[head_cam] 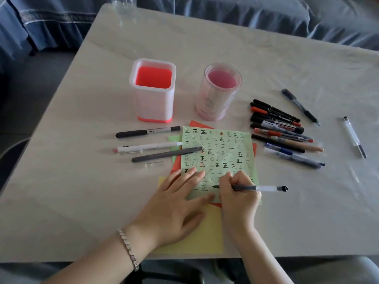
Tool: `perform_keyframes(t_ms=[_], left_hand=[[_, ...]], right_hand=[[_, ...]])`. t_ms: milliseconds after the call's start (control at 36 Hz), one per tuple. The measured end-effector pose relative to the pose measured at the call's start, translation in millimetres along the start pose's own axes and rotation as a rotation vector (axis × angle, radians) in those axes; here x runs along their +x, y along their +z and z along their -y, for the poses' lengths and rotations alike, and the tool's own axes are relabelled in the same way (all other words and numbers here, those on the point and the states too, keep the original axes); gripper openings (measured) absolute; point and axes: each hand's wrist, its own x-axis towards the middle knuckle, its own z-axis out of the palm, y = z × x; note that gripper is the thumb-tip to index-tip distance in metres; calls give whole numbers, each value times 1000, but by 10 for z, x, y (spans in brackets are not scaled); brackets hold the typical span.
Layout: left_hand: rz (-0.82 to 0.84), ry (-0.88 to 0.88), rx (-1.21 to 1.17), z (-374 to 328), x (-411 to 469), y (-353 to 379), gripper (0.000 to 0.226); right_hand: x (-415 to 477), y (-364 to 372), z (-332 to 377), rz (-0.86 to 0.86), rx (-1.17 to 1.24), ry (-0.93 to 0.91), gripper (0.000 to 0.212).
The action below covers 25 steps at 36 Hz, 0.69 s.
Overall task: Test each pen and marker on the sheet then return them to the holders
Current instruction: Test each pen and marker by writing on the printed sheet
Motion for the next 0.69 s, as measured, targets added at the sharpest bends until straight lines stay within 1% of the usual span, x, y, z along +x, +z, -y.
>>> perform_keyframes(t_ms=[500,694], left_hand=[[-34,7,-19,-4,15,-4,40],[-38,7,-32,-4,10,2,39]], right_hand=[[26,27,-108,37,-78,-53,37],[43,41,-116,13,-104,-110,41]])
